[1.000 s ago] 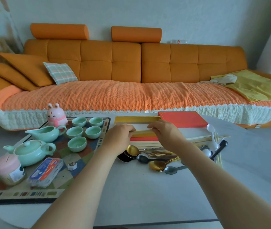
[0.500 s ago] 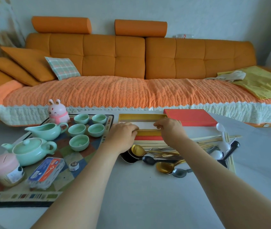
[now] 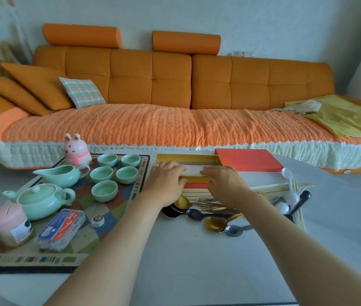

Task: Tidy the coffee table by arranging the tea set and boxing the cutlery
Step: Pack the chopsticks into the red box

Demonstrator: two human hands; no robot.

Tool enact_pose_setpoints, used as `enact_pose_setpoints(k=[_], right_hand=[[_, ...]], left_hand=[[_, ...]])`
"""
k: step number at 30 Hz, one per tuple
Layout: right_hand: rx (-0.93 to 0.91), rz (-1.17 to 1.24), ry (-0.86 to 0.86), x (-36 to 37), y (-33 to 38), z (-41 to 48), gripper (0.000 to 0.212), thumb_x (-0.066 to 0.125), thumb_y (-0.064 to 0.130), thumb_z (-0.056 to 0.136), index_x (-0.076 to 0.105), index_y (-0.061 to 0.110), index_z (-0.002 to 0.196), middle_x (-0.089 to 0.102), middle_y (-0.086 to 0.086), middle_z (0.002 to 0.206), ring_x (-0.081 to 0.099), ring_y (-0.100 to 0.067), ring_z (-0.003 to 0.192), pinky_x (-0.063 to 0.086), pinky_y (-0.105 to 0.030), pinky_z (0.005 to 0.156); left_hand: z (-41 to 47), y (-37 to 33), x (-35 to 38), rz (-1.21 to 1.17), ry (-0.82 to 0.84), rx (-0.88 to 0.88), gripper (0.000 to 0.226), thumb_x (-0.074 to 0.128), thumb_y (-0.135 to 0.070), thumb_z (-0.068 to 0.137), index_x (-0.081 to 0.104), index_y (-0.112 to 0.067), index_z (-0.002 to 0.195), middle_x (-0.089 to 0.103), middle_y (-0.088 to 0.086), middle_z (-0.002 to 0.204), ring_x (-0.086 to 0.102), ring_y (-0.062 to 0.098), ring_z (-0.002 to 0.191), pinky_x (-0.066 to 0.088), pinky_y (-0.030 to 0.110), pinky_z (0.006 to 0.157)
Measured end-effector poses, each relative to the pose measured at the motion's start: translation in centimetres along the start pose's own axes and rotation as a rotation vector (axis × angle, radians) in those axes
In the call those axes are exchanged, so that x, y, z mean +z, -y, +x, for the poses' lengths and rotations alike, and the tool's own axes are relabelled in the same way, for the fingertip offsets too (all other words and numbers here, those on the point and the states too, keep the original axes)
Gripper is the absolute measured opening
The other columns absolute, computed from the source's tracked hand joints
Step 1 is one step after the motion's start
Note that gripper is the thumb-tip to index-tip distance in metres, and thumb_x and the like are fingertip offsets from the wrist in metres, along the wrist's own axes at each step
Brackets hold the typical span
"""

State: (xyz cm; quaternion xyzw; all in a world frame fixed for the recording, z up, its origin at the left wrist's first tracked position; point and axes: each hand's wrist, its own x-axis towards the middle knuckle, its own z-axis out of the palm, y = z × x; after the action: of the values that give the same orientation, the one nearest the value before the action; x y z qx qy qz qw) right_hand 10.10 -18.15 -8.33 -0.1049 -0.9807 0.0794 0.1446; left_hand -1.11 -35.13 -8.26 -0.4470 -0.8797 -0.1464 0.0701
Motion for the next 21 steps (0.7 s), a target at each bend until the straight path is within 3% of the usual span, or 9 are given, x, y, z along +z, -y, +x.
enact_pose_setpoints(k=[2,4,7,12,16,21], right_hand=[[-0.040,0.007,-0.114,0.0,-0.4,-0.2,0.038,0.052,0.007,0.088,0.067,0.020,0.121,0.062,-0.001,0.126,0.052,-0.023,0.120,0.036,-0.041,0.105],[-0.079,0.028,-0.228,-0.3,-0.6,-0.5,0.032,0.055,0.000,0.084,0.074,0.019,0.103,0.066,-0.001,0.104,0.059,-0.024,0.097,0.049,-0.044,0.087],[-0.093,0.055,-0.169,-1.1,-0.1,-1.0,0.026,0.056,0.006,0.090,0.075,0.022,0.098,0.068,0.005,0.098,0.063,-0.017,0.085,0.056,-0.038,0.074],[0.009,-0.089,0.127,-0.9,0.2,-1.8,0.030,0.055,0.018,0.097,0.065,0.030,0.122,0.063,0.009,0.125,0.060,-0.015,0.107,0.051,-0.030,0.093],[0.018,-0.113,0.141,-0.4,0.1,-1.8,0.031,0.056,0.021,0.097,0.062,0.029,0.127,0.059,0.004,0.126,0.056,-0.018,0.110,0.047,-0.032,0.096],[0.008,-0.202,0.155,0.1,0.0,-1.6,0.029,0.052,0.023,0.098,0.061,0.026,0.126,0.054,-0.001,0.124,0.046,-0.021,0.116,0.038,-0.037,0.101]], left_hand=[[-0.2,-0.4,-0.2,-0.007,-0.108,0.041,0.035,0.048,-0.034,0.100,0.056,-0.026,0.133,0.053,-0.005,0.129,0.043,0.019,0.123,0.032,0.035,0.104],[-0.5,-0.9,-0.4,-0.044,-0.167,0.082,0.024,0.051,-0.027,0.098,0.062,-0.025,0.119,0.056,-0.006,0.116,0.048,0.018,0.112,0.038,0.034,0.099],[-1.0,-1.6,-0.6,-0.114,-0.109,0.090,0.019,0.051,-0.022,0.098,0.067,-0.025,0.107,0.060,-0.008,0.107,0.056,0.018,0.102,0.047,0.036,0.088],[-1.7,-1.7,0.9,-0.079,0.086,0.055,0.037,0.051,-0.006,0.096,0.065,-0.029,0.123,0.058,-0.009,0.122,0.055,0.017,0.111,0.050,0.034,0.089],[-1.7,-1.4,1.4,-0.064,0.136,0.031,0.048,0.049,-0.004,0.095,0.057,-0.031,0.134,0.055,-0.006,0.132,0.052,0.020,0.119,0.049,0.039,0.094],[-1.4,-1.4,1.5,-0.053,0.137,0.030,0.040,0.048,-0.014,0.098,0.057,-0.027,0.134,0.055,-0.002,0.124,0.048,0.022,0.120,0.047,0.039,0.094]])
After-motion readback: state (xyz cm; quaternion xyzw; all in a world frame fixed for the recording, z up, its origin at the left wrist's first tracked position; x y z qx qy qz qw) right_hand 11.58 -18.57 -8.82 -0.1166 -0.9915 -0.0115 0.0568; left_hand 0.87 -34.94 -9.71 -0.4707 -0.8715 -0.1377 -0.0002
